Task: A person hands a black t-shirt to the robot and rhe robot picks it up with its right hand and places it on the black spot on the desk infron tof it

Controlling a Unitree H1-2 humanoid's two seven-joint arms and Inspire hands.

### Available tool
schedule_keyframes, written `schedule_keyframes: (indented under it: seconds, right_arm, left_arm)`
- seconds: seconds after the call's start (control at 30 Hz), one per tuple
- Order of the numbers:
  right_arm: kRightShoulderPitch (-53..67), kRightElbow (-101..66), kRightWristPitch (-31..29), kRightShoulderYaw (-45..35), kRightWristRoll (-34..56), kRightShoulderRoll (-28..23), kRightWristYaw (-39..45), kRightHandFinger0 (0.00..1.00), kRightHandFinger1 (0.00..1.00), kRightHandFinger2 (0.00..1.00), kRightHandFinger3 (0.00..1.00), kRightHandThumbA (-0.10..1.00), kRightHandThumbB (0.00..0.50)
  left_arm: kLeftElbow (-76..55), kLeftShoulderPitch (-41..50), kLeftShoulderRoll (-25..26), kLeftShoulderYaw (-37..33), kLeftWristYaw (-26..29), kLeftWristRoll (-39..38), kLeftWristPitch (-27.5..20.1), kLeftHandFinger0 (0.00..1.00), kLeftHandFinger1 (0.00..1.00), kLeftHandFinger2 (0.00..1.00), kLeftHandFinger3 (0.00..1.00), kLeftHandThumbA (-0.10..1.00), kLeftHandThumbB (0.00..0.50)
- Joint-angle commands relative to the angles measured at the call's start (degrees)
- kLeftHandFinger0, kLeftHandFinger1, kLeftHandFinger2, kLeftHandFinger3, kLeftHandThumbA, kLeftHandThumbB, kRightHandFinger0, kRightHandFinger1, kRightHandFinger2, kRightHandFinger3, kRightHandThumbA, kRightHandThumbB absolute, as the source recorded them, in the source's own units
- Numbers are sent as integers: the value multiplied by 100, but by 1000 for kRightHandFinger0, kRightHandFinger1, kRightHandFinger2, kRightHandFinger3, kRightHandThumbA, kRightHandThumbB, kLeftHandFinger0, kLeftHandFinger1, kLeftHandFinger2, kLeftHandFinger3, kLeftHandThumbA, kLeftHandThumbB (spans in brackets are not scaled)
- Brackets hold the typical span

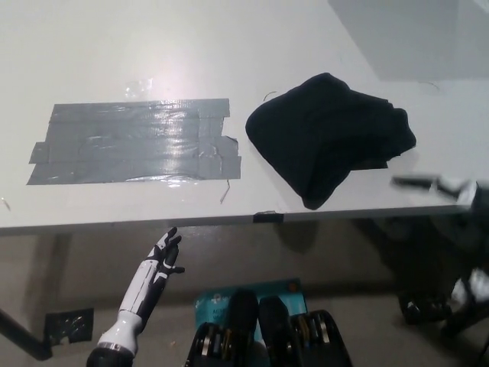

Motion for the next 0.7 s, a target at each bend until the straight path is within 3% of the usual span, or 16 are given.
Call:
schedule_keyframes:
  seconds: [0.0, 0.03, 0.17, 0.23, 0.3, 0.37, 0.5, 0.57, 0.67]
  right_arm:
    - [1031, -543, 637, -322, 347, 1069, -1075, 1000, 1000, 1000, 1000, 1000, 402]
    - [1079, -251, 532, -208, 137, 1239, -1040, 1000, 1000, 1000, 1000, 1000, 375]
    - [1096, 1010, 264, -39, -90, 1886, -1023, 1000, 1000, 1000, 1000, 1000, 417]
    - [1079, 1744, 76, 47, -268, 2196, -1117, 1000, 1000, 1000, 1000, 1000, 390]
    - [1014, 2290, -91, 194, -549, 2399, -1241, 1000, 1000, 1000, 1000, 1000, 325]
    - [989, 2643, -310, 260, -675, 2525, -1303, 1000, 1000, 1000, 1000, 1000, 293]
    - [1072, 2709, -333, 248, -751, 2616, -1401, 1000, 1000, 1000, 1000, 1000, 334]
    - [1126, 2640, -327, 239, -732, 2655, -1415, 1000, 1000, 1000, 1000, 1000, 300]
    - [1198, 2649, -411, 268, -767, 2685, -1433, 1000, 1000, 1000, 1000, 1000, 294]
  left_arm:
    - [-209, 7, 137, -18, -67, -54, -202, 820, 1000, 1000, 1000, 1000, 490]
    - [-216, 39, 136, -26, -75, -58, -212, 846, 1000, 1000, 1000, 1000, 484]
    - [-168, 123, 116, -87, 36, 83, -319, 907, 1000, 1000, 1000, 1000, 499]
    - [-178, 196, 58, -100, 71, 63, -309, 994, 1000, 1000, 1000, 1000, 500]
    - [-187, 255, 68, -94, 88, 57, -341, 1000, 1000, 1000, 1000, 1000, 500]
    - [-210, 291, 104, -88, 81, 53, -343, 1000, 1000, 1000, 1000, 1000, 500]
    - [-137, 300, 132, -131, -119, -144, -475, 1000, 1000, 1000, 1000, 1000, 500]
    - [-174, 360, 144, -157, -263, -287, -404, 1000, 1000, 1000, 1000, 1000, 500]
    - [-178, 471, 167, -170, -448, -510, -404, 1000, 1000, 1000, 1000, 1000, 500]
